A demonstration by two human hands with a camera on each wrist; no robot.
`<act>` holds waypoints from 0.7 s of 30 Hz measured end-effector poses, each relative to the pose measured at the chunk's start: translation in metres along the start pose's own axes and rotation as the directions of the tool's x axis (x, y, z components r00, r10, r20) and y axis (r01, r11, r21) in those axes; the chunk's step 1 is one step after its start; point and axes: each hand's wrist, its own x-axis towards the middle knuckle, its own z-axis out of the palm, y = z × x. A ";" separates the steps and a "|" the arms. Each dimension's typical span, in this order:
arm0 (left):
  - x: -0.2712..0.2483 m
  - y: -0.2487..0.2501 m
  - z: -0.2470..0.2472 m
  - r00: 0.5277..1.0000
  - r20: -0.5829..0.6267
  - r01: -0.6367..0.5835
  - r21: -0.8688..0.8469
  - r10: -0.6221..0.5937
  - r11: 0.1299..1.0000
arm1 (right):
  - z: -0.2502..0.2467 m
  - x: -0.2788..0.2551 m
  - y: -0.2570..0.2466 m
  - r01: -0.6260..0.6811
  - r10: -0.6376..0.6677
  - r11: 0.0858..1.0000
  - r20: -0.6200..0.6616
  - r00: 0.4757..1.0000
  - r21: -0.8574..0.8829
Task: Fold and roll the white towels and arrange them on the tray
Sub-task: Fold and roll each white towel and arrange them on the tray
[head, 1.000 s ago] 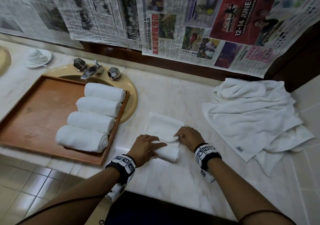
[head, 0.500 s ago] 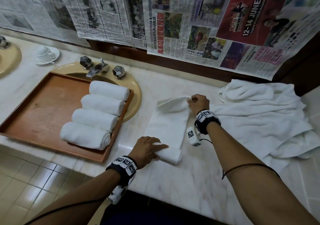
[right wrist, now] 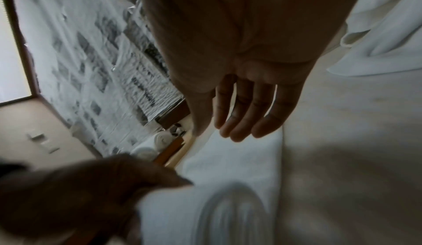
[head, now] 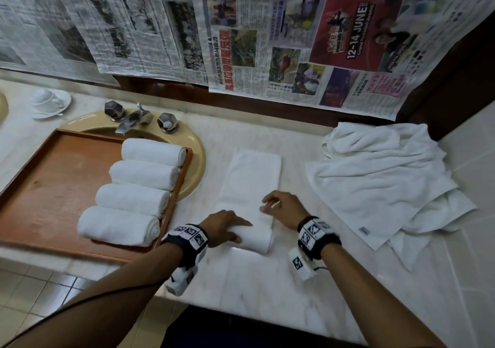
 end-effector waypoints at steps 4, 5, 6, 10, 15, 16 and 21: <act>0.014 0.004 -0.012 0.999 0.038 -0.007 -0.039 0.009 0.999 | 0.018 -0.033 0.012 0.059 -0.050 0.990 0.071 0.996 -0.131; 0.016 0.005 -0.015 0.999 0.050 0.017 -0.041 -0.015 0.999 | 0.021 -0.037 0.015 0.097 -0.082 0.976 0.084 0.993 -0.193; 0.017 0.004 -0.018 0.997 0.074 0.043 -0.066 -0.038 0.997 | 0.025 -0.041 0.017 0.139 -0.121 0.962 0.090 0.989 -0.234; 0.019 0.005 -0.025 0.991 0.064 0.122 -0.111 -0.115 0.986 | 0.034 -0.042 0.026 0.154 -0.156 0.970 0.001 0.988 -0.188; -0.005 0.008 -0.005 0.942 -0.293 -0.085 0.266 0.165 0.960 | 0.030 -0.030 0.021 0.064 -0.062 0.992 0.021 0.998 -0.108; -0.011 0.007 0.003 0.916 -0.317 -0.132 0.344 0.248 0.930 | 0.028 -0.026 0.020 0.043 -0.041 0.995 0.021 0.999 -0.093; -0.017 -0.001 0.027 0.909 -0.324 -0.117 0.402 0.261 0.908 | 0.020 -0.005 0.012 -0.038 0.049 0.987 0.063 0.997 -0.156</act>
